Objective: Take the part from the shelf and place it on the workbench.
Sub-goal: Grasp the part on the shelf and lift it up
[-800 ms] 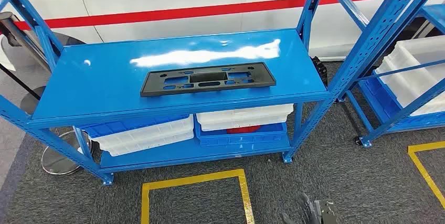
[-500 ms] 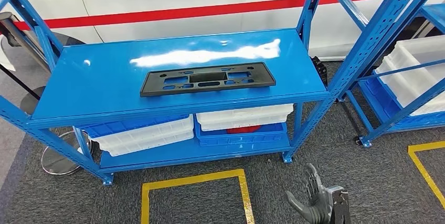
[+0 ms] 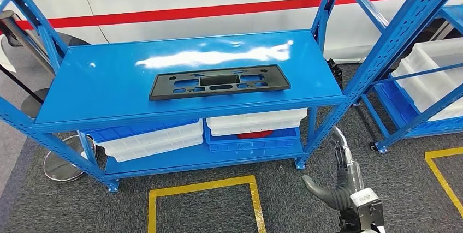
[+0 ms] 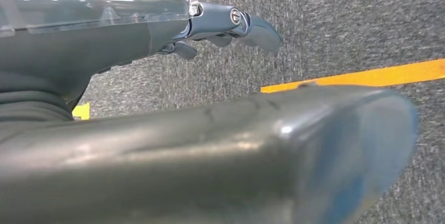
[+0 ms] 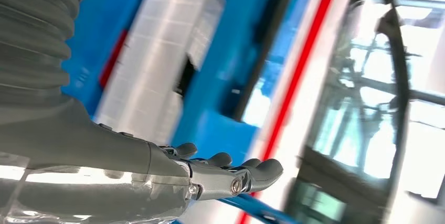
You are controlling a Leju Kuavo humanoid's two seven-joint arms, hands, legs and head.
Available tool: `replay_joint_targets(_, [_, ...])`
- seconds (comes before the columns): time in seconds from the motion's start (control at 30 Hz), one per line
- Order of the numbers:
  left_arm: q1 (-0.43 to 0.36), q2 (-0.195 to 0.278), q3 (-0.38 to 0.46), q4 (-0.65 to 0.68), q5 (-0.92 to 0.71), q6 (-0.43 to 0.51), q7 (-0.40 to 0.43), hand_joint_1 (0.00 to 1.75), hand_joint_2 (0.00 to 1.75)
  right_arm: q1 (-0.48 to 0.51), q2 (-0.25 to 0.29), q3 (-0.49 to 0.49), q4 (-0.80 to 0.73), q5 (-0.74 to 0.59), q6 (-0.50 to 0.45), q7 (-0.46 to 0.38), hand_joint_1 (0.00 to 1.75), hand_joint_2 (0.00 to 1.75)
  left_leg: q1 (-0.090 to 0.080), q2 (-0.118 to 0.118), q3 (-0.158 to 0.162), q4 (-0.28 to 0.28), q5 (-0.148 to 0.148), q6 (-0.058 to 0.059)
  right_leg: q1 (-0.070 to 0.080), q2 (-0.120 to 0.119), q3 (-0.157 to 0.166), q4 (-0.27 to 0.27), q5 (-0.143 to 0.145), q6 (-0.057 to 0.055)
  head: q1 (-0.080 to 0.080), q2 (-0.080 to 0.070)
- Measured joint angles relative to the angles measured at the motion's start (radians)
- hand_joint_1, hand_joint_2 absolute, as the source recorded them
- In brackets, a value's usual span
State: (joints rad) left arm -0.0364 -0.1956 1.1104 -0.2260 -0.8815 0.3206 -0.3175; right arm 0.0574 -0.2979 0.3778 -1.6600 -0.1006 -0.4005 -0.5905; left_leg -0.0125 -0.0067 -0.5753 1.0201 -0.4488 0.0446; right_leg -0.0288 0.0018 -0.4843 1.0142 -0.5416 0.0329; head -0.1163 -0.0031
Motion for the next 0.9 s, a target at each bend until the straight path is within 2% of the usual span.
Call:
replay_joint_targets(0.07, [-0.002, -0.005, 0.011, 0.002, -0.009, 0.002, -0.003, 0.0, 0.0, -0.02, -0.019, 0.019, -0.029, 0.027, -0.028, -0.013, 0.0, 0.87, 0.005, 0.001, 0.009, -0.017, 0.008, 0.008, 0.0, 0.0, -0.035, 0.075, -0.041, -0.001, 0.0, 0.0])
replay_joint_targets(0.13, [-0.004, -0.011, 0.025, 0.005, -0.023, 0.003, -0.009, 0.0, 0.0, -0.048, -0.032, 0.051, -0.05, 0.062, -0.053, -0.026, 0.0, 0.0, 0.003, 0.001, 0.011, -0.019, 0.008, 0.01, 0.002, 0.0, -0.112, 0.212, -0.095, -0.003, 0.0, 0.0])
replay_joint_targets(0.17, [-0.006, -0.012, 0.03, 0.007, -0.032, 0.003, -0.012, 0.0, 0.0, -0.06, -0.033, 0.069, -0.058, 0.083, -0.061, -0.031, 0.0, 0.0, 0.003, 0.001, 0.011, -0.019, 0.007, 0.01, 0.003, -0.001, -0.144, 0.263, -0.104, -0.003, 0.0, 0.0])
replay_joint_targets(0.2, [-0.007, -0.014, 0.034, 0.008, -0.043, 0.001, -0.015, 0.0, 0.0, -0.068, -0.03, 0.085, -0.066, 0.106, -0.065, -0.032, 0.0, 0.0, 0.002, 0.0, 0.013, -0.017, 0.005, 0.01, 0.003, -0.001, -0.161, 0.28, -0.094, -0.004, 0.0, 0.0])
replay_joint_targets(0.23, [-0.008, -0.015, 0.035, 0.008, -0.056, -0.003, -0.018, 0.0, 0.0, -0.071, -0.026, 0.096, -0.076, 0.132, -0.066, -0.03, 0.0, 0.0, 0.002, -0.001, 0.015, -0.015, 0.003, 0.009, 0.003, -0.001, -0.157, 0.253, -0.062, -0.006, 0.0, 0.0])
replay_joint_targets(0.3, [-0.008, -0.015, 0.035, 0.01, -0.086, -0.017, -0.023, 0.0, 0.0, -0.071, -0.018, 0.108, -0.103, 0.187, -0.066, -0.021, 0.0, 0.0, 0.002, -0.006, 0.02, -0.008, -0.006, 0.003, 0.004, -0.001, -0.111, 0.126, 0.019, -0.012, 0.0, 0.0])
replay_joint_targets(0.33, [-0.009, -0.015, 0.034, 0.011, -0.101, -0.026, -0.024, 0.0, 0.0, -0.067, -0.016, 0.11, -0.117, 0.214, -0.066, -0.014, 0.0, 0.0, 0.0, -0.008, 0.02, -0.003, -0.01, -0.001, 0.007, -0.001, -0.09, 0.067, 0.046, -0.015, 0.0, 0.0])
replay_joint_targets(0.37, [-0.009, -0.015, 0.033, 0.011, -0.114, -0.035, -0.026, 0.0, 0.0, -0.061, -0.014, 0.112, -0.13, 0.239, -0.066, -0.007, 0.0, 0.0, -0.001, -0.009, 0.019, 0.001, -0.013, -0.007, 0.009, 0.0, -0.078, 0.032, 0.058, -0.018, 0.0, 0.0])
replay_joint_targets(0.43, [-0.009, -0.014, 0.03, 0.012, -0.141, -0.055, -0.028, 0.0, 0.0, -0.043, -0.007, 0.113, -0.155, 0.284, -0.065, 0.009, 0.0, 0.87, -0.002, -0.011, 0.016, 0.003, -0.015, -0.018, 0.015, 0.002, -0.077, 0.017, 0.06, -0.023, 0.0, 0.0])
replay_joint_targets(0.47, [-0.009, -0.013, 0.029, 0.012, -0.155, -0.065, -0.03, 0.0, 0.0, -0.034, -0.003, 0.114, -0.167, 0.306, -0.063, 0.016, 0.0, 1.31, -0.002, -0.011, 0.016, 0.002, -0.016, -0.023, 0.012, 0.002, -0.078, 0.015, 0.061, -0.028, 0.0, 0.0])
replay_joint_targets(0.5, [-0.01, -0.012, 0.028, 0.012, -0.168, -0.077, -0.032, 0.0, 0.0, -0.028, 0.003, 0.115, -0.178, 0.326, -0.061, 0.023, 0.0, 1.31, -0.001, -0.01, 0.015, 0.006, -0.021, -0.03, 0.009, 0.003, -0.076, 0.012, 0.063, -0.032, 0.0, 0.0])
replay_joint_targets(0.57, [-0.011, -0.009, 0.024, 0.012, -0.187, -0.1, -0.037, 0.0, 0.0, -0.02, 0.014, 0.116, -0.19, 0.355, -0.054, 0.033, 0.0, 0.44, 0.001, -0.008, -0.008, 0.06, -0.057, -0.043, 0.002, 0.001, -0.073, 0.005, 0.066, -0.043, 0.0, 0.0])
replay_joint_targets(0.6, [-0.012, -0.008, 0.022, 0.013, -0.191, -0.113, -0.04, 0.0, 0.0, -0.017, 0.021, 0.116, -0.193, 0.363, -0.048, 0.036, 0.0, 0.0, 0.006, -0.006, -0.034, 0.117, -0.087, -0.05, 0.003, 0.0, -0.072, 0.005, 0.065, -0.047, 0.0, 0.0])
replay_joint_targets(0.67, [-0.013, -0.006, 0.02, 0.013, -0.194, -0.135, -0.044, 0.0, 0.0, -0.007, 0.035, 0.116, -0.194, 0.372, -0.038, 0.037, 0.0, 0.0, 0.015, -0.003, -0.098, 0.245, -0.137, -0.061, 0.003, -0.002, -0.073, 0.005, 0.062, -0.051, 0.0, 0.0])
replay_joint_targets(0.7, [-0.012, -0.005, 0.019, 0.013, -0.195, -0.142, -0.045, 0.0, 0.0, -0.002, 0.042, 0.116, -0.194, 0.374, -0.033, 0.037, 0.0, 0.0, 0.019, -0.002, -0.116, 0.278, -0.139, -0.065, 0.003, -0.003, -0.071, 0.006, 0.06, -0.05, 0.0, 0.0])
replay_joint_targets(0.73, [-0.012, -0.004, 0.018, 0.013, -0.195, -0.145, -0.045, 0.0, 0.0, 0.0, 0.048, 0.117, -0.194, 0.375, -0.029, 0.037, 0.0, 0.0, 0.023, -0.001, -0.115, 0.271, -0.121, -0.068, 0.002, -0.002, -0.069, 0.006, 0.058, -0.049, 0.0, 0.0])
replay_joint_targets(0.77, [-0.012, -0.003, 0.016, 0.013, -0.196, -0.146, -0.044, 0.0, 0.0, 0.002, 0.054, 0.117, -0.194, 0.375, -0.024, 0.037, 0.0, 0.0, 0.026, 0.0, -0.095, 0.225, -0.085, -0.07, 0.0, -0.001, -0.065, 0.007, 0.056, -0.046, 0.0, 0.0])
replay_joint_targets(0.8, [-0.013, -0.002, 0.016, 0.013, -0.195, -0.147, -0.043, 0.0, 0.0, 0.002, 0.059, 0.117, -0.194, 0.375, -0.018, 0.037, 0.0, 0.0, 0.029, 0.001, -0.063, 0.153, -0.047, -0.071, -0.002, 0.0, -0.06, 0.007, 0.052, -0.041, 0.0, 0.0])
replay_joint_targets(0.83, [-0.014, -0.002, 0.015, 0.013, -0.193, -0.146, -0.041, 0.0, 0.0, 0.001, 0.064, 0.117, -0.194, 0.374, -0.012, 0.037, 0.0, 0.0, 0.028, 0.001, -0.032, 0.087, -0.021, -0.07, -0.001, 0.0, -0.056, 0.007, 0.049, -0.036, 0.0, 0.0])
replay_joint_targets(0.87, [-0.015, -0.001, 0.015, 0.013, -0.191, -0.146, -0.04, 0.0, 0.0, -0.001, 0.068, 0.117, -0.192, 0.373, -0.006, 0.038, 0.0, 0.0, 0.026, 0.001, -0.01, 0.038, -0.008, -0.066, -0.001, 0.001, -0.055, 0.008, 0.046, -0.03, 0.0, 0.0])
replay_joint_targets(0.9, [-0.016, -0.001, 0.015, 0.014, -0.188, -0.145, -0.038, 0.0, 0.0, -0.003, 0.07, 0.117, -0.191, 0.371, -0.001, 0.039, 0.0, 0.0, 0.024, 0.001, 0.001, 0.013, -0.007, -0.06, 0.001, 0.001, -0.055, 0.008, 0.045, -0.024, 0.0, 0.0])
